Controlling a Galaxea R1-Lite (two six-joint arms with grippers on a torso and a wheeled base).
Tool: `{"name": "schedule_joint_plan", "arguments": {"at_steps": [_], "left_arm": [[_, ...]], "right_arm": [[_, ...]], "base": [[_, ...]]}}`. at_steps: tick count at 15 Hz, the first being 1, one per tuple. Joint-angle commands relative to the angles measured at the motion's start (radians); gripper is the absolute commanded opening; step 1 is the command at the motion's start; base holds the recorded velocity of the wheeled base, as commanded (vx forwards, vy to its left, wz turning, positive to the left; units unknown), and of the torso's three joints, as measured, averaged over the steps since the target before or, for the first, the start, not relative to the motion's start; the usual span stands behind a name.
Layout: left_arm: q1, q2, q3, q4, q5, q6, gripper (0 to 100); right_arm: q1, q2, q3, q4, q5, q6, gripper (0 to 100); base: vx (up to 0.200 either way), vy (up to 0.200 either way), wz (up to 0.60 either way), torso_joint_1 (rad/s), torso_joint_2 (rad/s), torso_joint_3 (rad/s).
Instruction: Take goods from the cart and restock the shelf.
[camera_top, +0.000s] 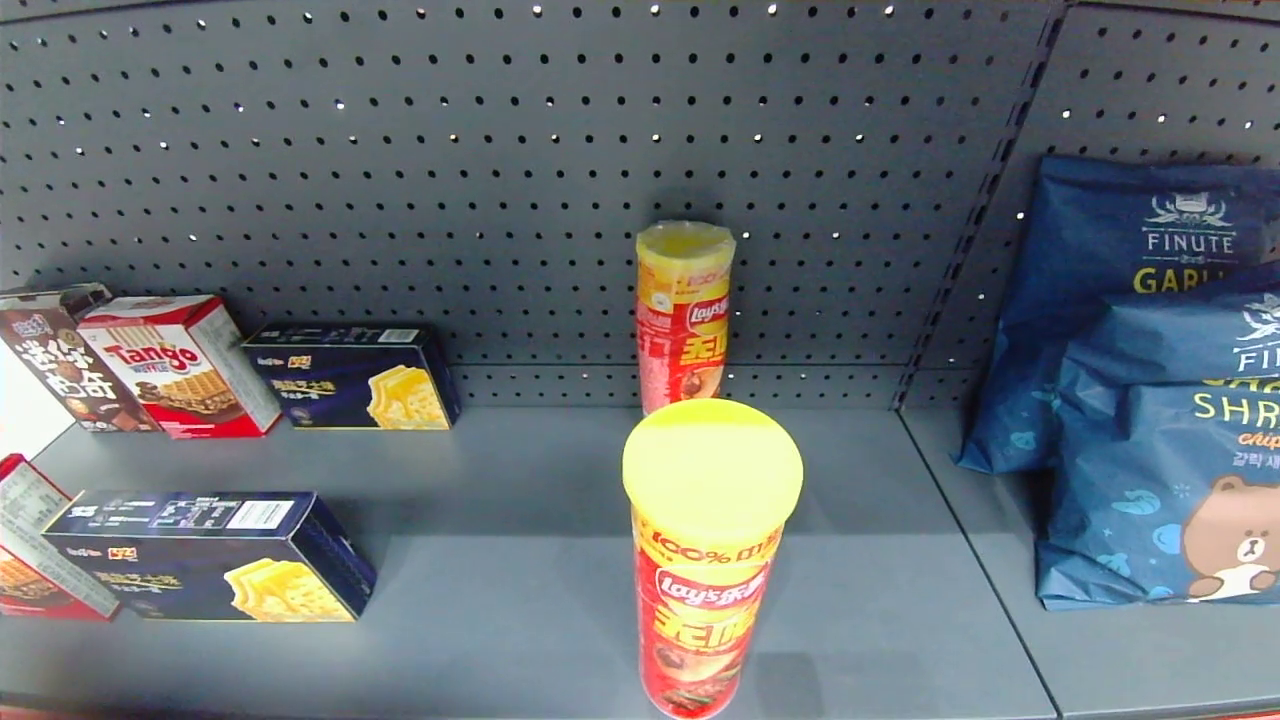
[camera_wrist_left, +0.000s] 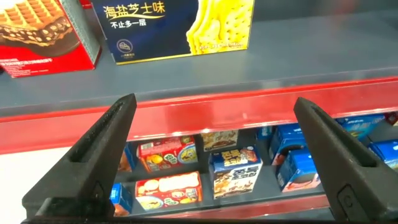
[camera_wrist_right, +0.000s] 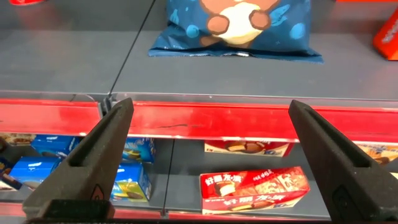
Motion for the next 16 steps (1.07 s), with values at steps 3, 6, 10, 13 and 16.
{"name": "schedule_joint_plan", "arguments": {"at_steps": [3,6,10,13,16], "left_arm": [[0.000,0.001,0.000,-0.001,0.000,-0.002,100],[0.000,0.001,0.000,0.001,0.000,-0.002,100],[0.000,0.001,0.000,-0.001,0.000,-0.002,100],[0.000,0.001,0.000,-0.001,0.000,-0.002,100],[0.000,0.001,0.000,-0.001,0.000,-0.002,100]], "right_arm": [[0.000,0.000,0.000,0.000,0.000,0.000,100],[0.000,0.000,0.000,0.000,0.000,0.000,100],[0.000,0.000,0.000,0.000,0.000,0.001,100],[0.000,0.000,0.000,0.000,0.000,0.001,100],[0.000,0.000,0.000,0.000,0.000,0.003,100]], "base": [[0.000,0.000,0.00,0.000,0.00,0.000],[0.000,0.000,0.00,0.000,0.00,0.000],[0.000,0.000,0.00,0.000,0.00,0.000],[0.000,0.000,0.00,0.000,0.00,0.000],[0.000,0.000,0.00,0.000,0.00,0.000]]}}
